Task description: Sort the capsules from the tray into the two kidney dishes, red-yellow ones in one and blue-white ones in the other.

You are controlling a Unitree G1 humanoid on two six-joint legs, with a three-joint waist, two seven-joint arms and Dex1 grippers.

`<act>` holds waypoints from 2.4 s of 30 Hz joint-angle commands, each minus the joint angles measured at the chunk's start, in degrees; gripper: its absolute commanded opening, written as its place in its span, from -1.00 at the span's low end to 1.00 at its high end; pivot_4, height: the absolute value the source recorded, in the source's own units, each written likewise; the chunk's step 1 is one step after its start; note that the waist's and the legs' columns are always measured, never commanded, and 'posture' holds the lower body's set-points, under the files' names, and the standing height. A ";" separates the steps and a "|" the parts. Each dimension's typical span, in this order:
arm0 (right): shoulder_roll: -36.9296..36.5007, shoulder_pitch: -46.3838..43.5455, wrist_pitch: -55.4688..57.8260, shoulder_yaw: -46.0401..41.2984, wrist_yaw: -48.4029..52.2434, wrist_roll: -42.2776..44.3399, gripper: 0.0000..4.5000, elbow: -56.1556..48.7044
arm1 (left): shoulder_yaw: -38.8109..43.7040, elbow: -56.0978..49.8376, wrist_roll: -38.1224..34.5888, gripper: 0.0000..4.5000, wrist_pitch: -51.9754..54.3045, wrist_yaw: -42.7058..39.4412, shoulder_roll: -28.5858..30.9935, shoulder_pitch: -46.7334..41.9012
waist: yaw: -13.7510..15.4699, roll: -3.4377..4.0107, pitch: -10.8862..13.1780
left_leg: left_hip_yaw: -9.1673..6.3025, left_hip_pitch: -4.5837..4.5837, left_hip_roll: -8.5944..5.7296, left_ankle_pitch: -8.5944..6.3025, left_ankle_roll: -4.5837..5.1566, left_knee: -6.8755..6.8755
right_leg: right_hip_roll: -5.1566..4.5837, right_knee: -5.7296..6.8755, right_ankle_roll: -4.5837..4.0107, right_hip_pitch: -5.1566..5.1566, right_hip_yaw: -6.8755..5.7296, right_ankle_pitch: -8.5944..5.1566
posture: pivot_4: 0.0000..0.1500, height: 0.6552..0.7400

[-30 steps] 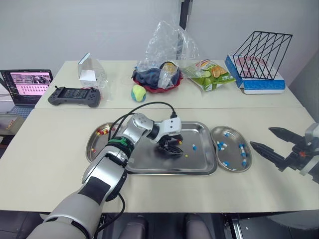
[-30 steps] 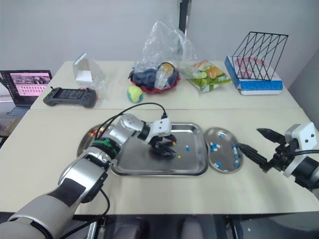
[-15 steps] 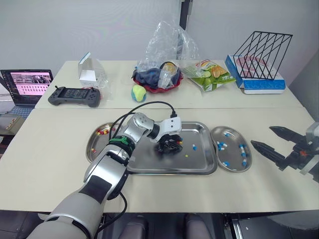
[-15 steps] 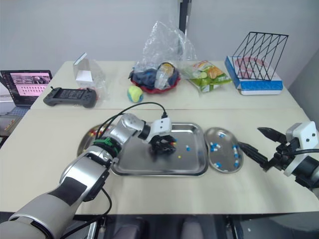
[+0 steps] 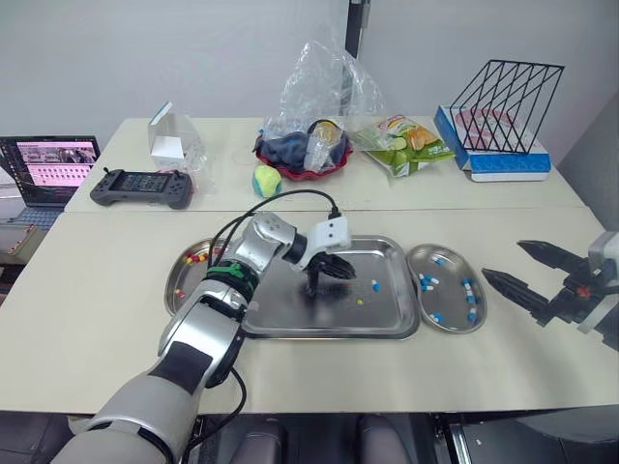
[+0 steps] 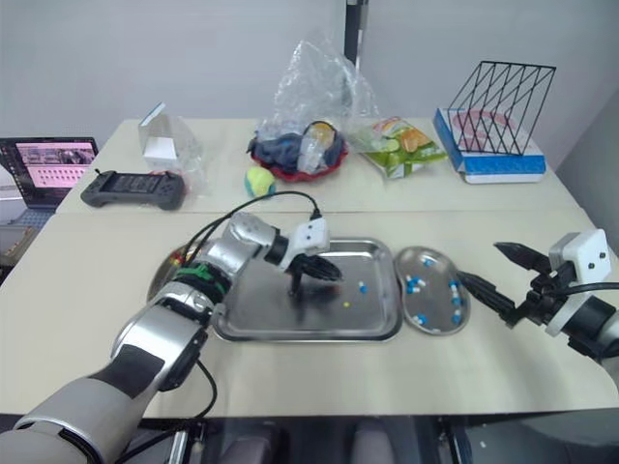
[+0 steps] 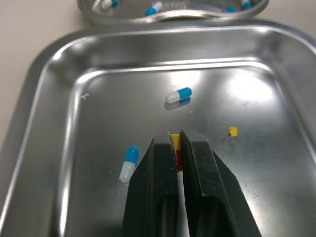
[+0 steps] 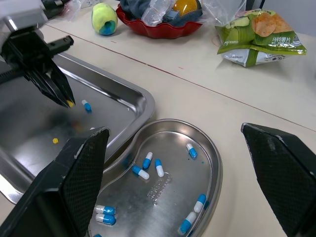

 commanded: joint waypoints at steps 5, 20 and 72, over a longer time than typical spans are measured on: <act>-1.35 -3.13 -0.19 1.30 1.37 0.59 1.00 1.42 | 10.61 -32.24 -11.73 -0.98 19.77 -1.73 15.12 9.85 | -1.06 0.04 -0.02 | -0.06 -0.02 0.04 0.00 -0.01 -0.02 | 0.03 0.06 0.00 -0.06 0.00 0.00 | 1.00 1.00; -3.91 -5.80 -1.40 4.35 7.22 -0.95 1.00 7.93 | 26.57 -44.50 -16.86 -0.98 28.78 11.53 33.63 34.06 | 0.09 0.06 -0.03 | -0.04 0.03 0.02 0.00 -0.01 0.00 | -0.01 -0.06 -0.01 -0.02 0.01 0.01 | 1.00 1.00; -0.40 -15.94 -16.56 7.70 9.67 -7.74 1.00 34.37 | 48.19 -26.90 -28.52 0.98 8.75 12.52 41.07 47.93 | -0.04 0.12 -0.02 | 0.05 0.13 0.07 0.00 -0.04 -0.13 | 0.01 -0.10 -0.03 -0.13 0.02 0.01 | 1.00 1.00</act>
